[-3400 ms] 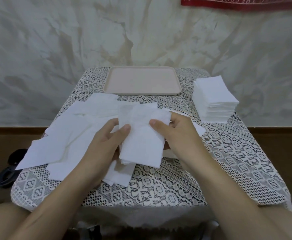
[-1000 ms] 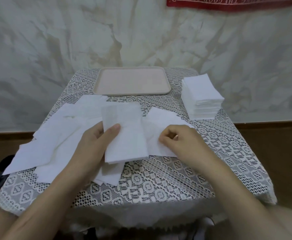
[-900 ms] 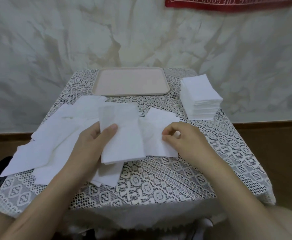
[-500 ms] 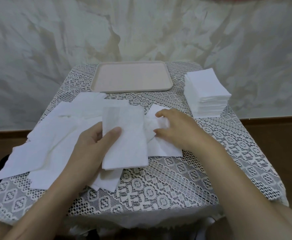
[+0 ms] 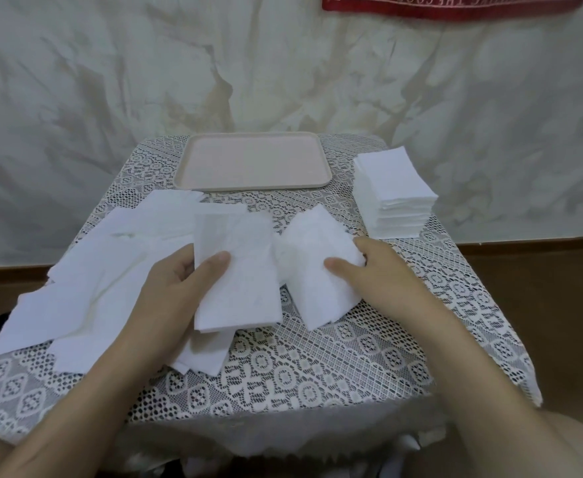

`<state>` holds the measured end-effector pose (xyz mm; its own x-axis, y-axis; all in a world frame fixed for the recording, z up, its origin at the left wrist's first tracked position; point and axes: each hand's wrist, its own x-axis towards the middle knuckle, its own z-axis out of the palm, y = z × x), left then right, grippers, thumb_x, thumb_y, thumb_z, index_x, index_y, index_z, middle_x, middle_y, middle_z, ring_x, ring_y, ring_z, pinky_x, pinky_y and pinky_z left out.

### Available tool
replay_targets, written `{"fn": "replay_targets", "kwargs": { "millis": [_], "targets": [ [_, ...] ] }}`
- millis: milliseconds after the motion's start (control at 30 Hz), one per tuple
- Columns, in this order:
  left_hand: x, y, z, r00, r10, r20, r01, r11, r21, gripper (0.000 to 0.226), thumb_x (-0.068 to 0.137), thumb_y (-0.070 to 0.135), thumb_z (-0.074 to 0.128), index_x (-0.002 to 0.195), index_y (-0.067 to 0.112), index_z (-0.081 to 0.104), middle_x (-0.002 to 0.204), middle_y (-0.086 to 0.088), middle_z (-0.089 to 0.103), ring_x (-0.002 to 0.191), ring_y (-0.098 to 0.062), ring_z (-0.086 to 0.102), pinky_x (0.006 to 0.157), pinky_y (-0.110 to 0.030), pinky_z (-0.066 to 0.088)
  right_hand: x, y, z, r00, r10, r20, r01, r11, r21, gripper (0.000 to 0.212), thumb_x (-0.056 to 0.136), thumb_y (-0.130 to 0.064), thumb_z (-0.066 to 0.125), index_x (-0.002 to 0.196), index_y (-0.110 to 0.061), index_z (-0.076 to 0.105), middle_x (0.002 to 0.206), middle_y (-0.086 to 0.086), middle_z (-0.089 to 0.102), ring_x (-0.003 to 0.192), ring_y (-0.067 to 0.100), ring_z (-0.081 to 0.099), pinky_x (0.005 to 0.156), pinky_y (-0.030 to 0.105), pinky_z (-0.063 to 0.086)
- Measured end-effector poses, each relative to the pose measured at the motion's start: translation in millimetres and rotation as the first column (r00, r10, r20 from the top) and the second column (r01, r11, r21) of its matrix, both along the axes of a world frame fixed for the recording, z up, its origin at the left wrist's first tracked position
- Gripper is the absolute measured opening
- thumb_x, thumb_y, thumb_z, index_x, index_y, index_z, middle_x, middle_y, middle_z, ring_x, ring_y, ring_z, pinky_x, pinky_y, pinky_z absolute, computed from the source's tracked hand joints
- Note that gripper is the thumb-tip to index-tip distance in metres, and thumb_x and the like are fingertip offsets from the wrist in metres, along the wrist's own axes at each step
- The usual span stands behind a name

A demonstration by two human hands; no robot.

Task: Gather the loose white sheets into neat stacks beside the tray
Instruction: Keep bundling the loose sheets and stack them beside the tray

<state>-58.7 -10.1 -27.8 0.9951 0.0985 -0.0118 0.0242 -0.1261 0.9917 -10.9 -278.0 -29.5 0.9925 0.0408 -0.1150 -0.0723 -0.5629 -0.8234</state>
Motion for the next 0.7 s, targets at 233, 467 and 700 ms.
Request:
{"fn": "replay_targets", "kwargs": {
  "millis": [233,467,700],
  "targets": [
    [-1,1,2,1.000,0.016,-0.005,-0.016,1.000,-0.023,0.030,0.091,0.050,0.074,0.103,0.022,0.078,0.095,-0.006,0.080,0.081,-0.022,0.075,0.074,-0.041,0.052,-2,7,7,0.995,-0.046,0.094,0.034,0.991,0.129,0.022,0.100,-0.032,0.062,0.118,-0.020,0.067,0.108,-0.005,0.070,0.101,0.018,0.067,0.081,0.040,0.056],
    [1,3,2,1.000,0.020,-0.001,-0.020,0.999,-0.028,0.024,0.088,0.051,0.074,0.098,0.029,0.079,0.093,-0.005,0.080,0.077,-0.020,0.075,0.070,-0.039,0.051,1,11,8,1.000,0.002,-0.021,0.000,0.995,0.103,0.018,0.099,-0.035,0.063,0.112,-0.024,0.066,0.101,-0.009,0.070,0.092,0.012,0.067,0.064,0.028,0.051],
    [1,0,3,0.999,0.047,-0.001,-0.047,0.999,0.000,0.024,0.093,0.044,0.065,0.094,0.023,0.078,0.084,-0.002,0.079,0.069,-0.014,0.071,0.066,-0.035,0.049,-2,11,5,0.989,-0.052,0.136,0.099,0.923,-0.371,0.063,0.090,-0.041,0.071,0.144,-0.027,0.042,0.127,-0.001,0.054,0.109,0.027,0.059,0.087,0.038,0.046]
  ]
}}
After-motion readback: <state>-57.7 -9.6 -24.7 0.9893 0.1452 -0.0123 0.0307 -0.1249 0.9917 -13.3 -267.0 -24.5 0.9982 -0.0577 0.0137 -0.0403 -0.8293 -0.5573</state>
